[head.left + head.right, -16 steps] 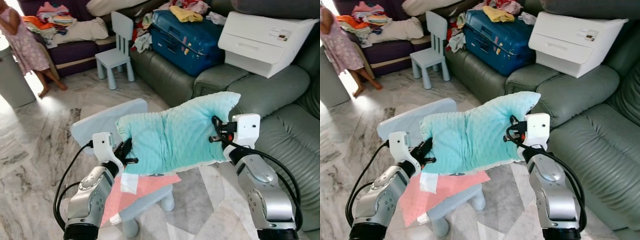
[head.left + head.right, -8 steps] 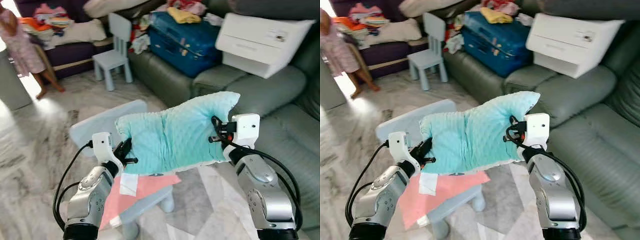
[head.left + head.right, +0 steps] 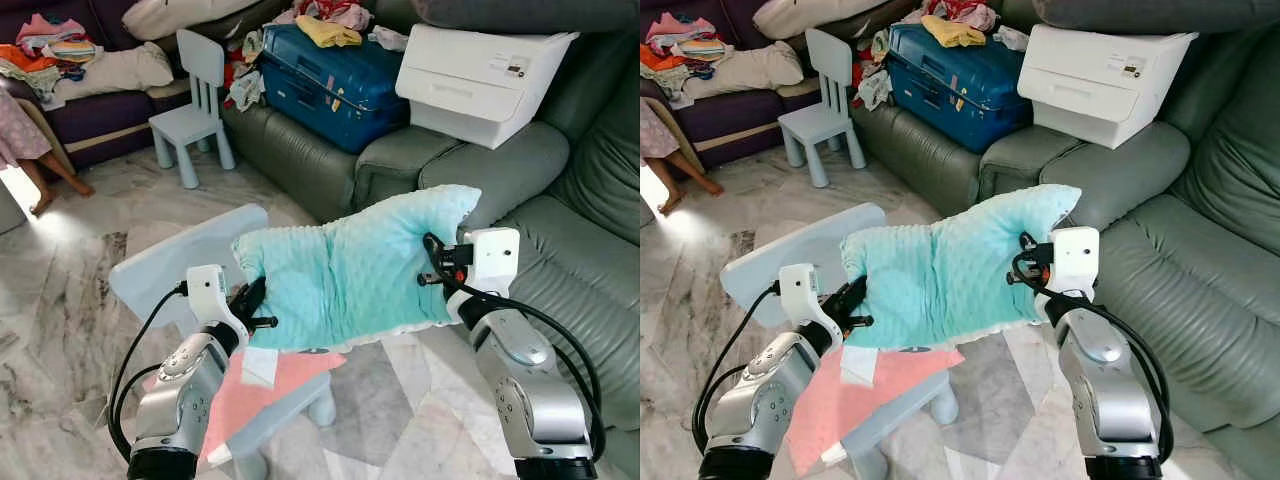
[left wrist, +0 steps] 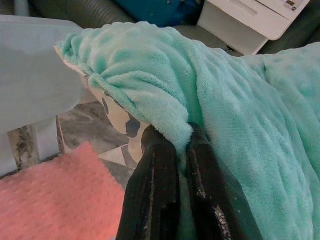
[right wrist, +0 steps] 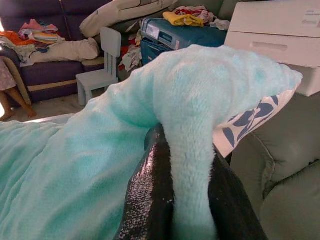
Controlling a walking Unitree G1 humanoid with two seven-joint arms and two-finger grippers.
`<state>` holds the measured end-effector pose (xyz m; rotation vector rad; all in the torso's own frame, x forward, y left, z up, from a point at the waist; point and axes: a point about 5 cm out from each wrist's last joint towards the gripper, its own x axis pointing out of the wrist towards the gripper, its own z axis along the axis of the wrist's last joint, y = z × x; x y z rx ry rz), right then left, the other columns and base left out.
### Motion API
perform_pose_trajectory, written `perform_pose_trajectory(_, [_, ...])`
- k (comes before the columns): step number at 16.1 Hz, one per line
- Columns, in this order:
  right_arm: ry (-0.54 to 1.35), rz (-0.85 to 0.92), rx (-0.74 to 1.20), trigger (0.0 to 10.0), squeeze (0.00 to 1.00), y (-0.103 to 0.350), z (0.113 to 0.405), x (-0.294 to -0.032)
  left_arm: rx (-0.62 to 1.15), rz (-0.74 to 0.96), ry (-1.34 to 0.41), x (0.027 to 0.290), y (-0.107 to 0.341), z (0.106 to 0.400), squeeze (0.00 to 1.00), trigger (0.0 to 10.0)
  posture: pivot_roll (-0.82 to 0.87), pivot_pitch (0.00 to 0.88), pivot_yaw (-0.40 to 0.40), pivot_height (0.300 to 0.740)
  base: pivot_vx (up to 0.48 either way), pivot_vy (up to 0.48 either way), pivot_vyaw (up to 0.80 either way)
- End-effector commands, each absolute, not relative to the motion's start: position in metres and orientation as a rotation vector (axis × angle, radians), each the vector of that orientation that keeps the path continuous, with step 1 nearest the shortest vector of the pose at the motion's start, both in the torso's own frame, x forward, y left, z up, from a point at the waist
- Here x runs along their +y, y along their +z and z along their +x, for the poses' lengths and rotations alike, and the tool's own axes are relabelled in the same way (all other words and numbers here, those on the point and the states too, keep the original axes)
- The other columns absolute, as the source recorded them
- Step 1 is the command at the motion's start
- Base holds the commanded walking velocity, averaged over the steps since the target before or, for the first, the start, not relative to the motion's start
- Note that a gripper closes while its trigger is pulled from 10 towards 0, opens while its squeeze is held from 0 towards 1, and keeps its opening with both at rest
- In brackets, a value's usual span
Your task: Move the pillow to the sofa
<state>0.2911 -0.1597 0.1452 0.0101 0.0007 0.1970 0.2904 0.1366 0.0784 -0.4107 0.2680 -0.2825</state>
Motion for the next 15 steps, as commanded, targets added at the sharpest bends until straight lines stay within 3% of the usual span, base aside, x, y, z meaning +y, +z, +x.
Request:
perform_pose_trajectory(1, [0.212, 0.02, -0.034, 10.0, 0.0, 0.1538, 0.2901, -0.1572, 0.25, -0.409, -0.308, 0.1334, 0.0837, 0.2914, 0.0, 10.0, -0.17, 0.0, 0.012, 0.74, 0.0, 0.0, -0.8])
perform_pose_trajectory(6, [0.212, 0.018, -0.036, 10.0, 0.0, 0.154, 0.2899, -0.157, 0.251, -0.412, -0.316, 0.1323, 0.0838, 0.2909, 0.0, 10.0, -0.18, 0.0, 0.014, 0.74, 0.0, 0.0, -0.8])
perform_pose_trajectory(8, [0.21, 0.018, -0.039, 10.0, 0.0, 0.1542, 0.2894, -0.1571, 0.248, -0.418, -0.324, 0.1316, 0.0843, 0.2908, 0.0, 10.0, -0.18, 0.0, 0.014, 0.74, 0.0, 0.0, 0.0])
perform_pose_trajectory(15, [0.211, 0.017, -0.04, 10.0, 0.0, 0.1545, 0.2895, -0.1575, 0.244, -0.431, -0.33, 0.1309, 0.0853, 0.2909, 0.0, 10.0, -0.18, 0.0, 0.014, 0.74, 0.0, -0.334, 0.0])
